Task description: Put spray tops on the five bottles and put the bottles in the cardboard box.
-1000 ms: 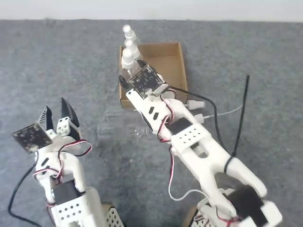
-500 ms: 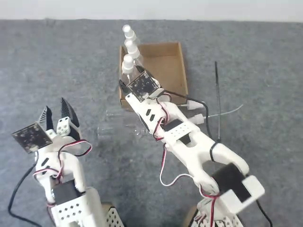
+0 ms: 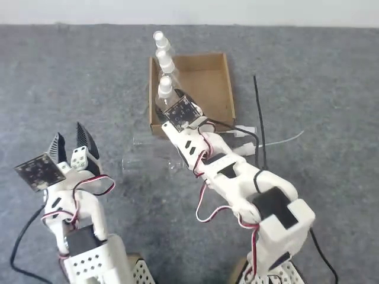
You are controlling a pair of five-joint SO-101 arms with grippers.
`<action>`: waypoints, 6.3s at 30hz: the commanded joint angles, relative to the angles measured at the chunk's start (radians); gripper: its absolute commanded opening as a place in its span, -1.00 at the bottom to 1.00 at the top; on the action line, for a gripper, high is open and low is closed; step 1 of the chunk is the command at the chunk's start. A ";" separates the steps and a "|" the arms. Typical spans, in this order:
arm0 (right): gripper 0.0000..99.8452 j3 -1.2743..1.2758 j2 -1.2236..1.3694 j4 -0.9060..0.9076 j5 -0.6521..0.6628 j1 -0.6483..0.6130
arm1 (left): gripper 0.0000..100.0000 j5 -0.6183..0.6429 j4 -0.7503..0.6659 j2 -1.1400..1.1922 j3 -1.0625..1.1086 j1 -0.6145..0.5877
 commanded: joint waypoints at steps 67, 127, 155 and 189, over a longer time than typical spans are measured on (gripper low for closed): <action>-0.51 -0.132 -0.012 0.283 -0.063 0.008 | -0.68 -0.008 -0.028 -0.023 -0.004 -0.003; -0.51 -0.239 -0.733 1.512 -0.075 0.278 | -0.68 -0.009 -0.028 -0.023 -0.002 -0.003; -0.51 -0.186 -0.719 1.465 -0.671 -0.113 | -0.68 -0.008 -0.028 -0.023 -0.004 -0.051; -0.51 -0.649 -0.143 1.451 -1.128 -0.332 | -0.68 -0.003 -0.028 -0.023 -0.007 -0.081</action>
